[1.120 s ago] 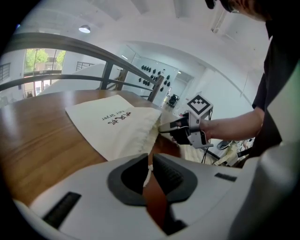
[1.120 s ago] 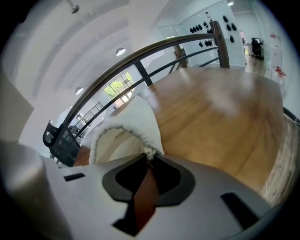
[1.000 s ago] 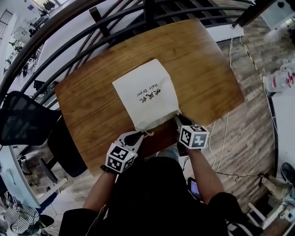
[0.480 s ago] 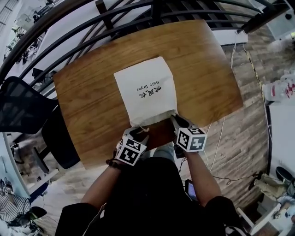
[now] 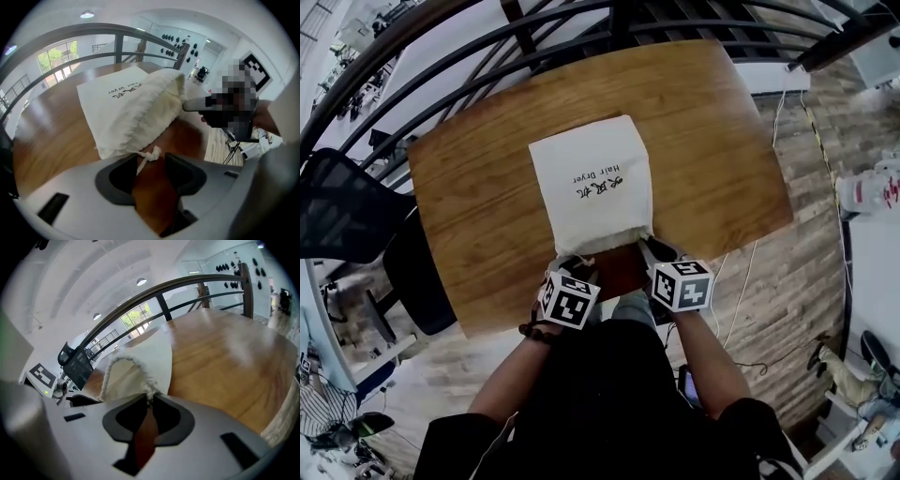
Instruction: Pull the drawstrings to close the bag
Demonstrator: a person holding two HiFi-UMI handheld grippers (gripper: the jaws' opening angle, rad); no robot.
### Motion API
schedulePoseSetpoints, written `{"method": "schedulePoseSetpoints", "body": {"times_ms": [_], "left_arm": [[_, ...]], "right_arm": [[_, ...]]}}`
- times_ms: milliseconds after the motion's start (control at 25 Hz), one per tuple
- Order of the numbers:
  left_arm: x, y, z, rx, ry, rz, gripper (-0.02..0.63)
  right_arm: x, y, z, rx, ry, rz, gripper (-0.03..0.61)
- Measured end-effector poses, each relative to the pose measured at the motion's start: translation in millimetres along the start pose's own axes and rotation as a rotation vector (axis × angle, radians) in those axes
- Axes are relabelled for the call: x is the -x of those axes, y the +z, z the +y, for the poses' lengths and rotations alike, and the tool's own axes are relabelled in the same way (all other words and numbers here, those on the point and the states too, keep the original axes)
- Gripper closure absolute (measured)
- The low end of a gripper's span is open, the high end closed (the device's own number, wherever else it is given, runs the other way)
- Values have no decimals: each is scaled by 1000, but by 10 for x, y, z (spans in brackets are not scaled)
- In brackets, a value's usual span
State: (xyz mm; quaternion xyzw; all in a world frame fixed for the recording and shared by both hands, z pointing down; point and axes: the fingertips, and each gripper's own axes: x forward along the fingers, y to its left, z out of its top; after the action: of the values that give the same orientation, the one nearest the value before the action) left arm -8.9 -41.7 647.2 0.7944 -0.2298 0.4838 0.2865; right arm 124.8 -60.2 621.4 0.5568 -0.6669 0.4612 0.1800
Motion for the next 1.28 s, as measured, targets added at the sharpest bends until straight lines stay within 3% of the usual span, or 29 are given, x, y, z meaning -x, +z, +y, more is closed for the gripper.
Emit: {"method": "schedulePoseSetpoints", "body": {"times_ms": [400,720,1000,1280], "left_arm": [[-49,-15,8,44,131,52,417],[-68,-9,7,51,130,73,423],[-32,-9,133,164,161,-7,522],[52,-61,229,200,148,-61,549]], "right_arm": [[37,-86,15,101,72,111,543],[18,-126,-14,212,144,213,543],[-8,-137,23,281,177,256,543],[-10,-72,58,290,167,239,545]]}}
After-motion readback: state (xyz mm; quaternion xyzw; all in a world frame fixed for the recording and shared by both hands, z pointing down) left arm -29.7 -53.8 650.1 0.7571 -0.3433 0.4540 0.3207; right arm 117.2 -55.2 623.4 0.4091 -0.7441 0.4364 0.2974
